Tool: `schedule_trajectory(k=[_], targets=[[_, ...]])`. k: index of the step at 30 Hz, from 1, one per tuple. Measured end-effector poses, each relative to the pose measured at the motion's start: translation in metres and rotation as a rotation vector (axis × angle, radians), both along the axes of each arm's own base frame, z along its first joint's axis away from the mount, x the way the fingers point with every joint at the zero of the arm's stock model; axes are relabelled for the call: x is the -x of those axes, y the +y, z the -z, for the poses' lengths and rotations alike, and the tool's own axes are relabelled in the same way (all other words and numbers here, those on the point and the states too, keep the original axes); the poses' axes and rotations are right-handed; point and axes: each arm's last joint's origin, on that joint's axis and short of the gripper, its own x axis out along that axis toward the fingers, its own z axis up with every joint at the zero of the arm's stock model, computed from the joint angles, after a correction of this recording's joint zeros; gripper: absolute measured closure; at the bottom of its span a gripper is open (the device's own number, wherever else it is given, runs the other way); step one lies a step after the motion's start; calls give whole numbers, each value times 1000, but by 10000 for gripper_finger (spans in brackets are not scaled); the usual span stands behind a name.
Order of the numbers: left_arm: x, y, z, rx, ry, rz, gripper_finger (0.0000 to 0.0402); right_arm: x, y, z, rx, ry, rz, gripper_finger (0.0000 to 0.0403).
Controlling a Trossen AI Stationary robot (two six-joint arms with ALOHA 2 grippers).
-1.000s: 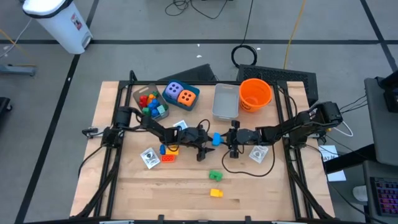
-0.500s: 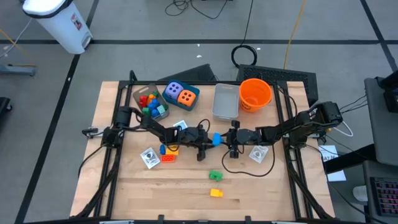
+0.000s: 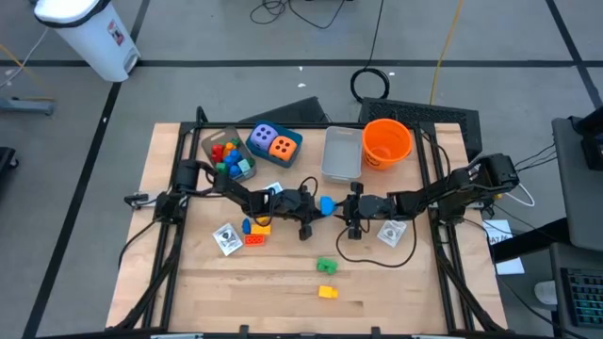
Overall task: Pick & Place Toys
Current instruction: Put the blue game piece into the black bin
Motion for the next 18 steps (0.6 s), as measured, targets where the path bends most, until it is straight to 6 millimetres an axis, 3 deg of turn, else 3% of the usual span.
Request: schedule_trajectory(k=[5, 18], targets=[[5, -1, -14, 0, 58, 28, 391, 0, 0, 0, 0, 2, 0, 264], [42, -18, -97, -248, 186, -171, 396, 1, 0, 2, -20, 20, 12, 264]])
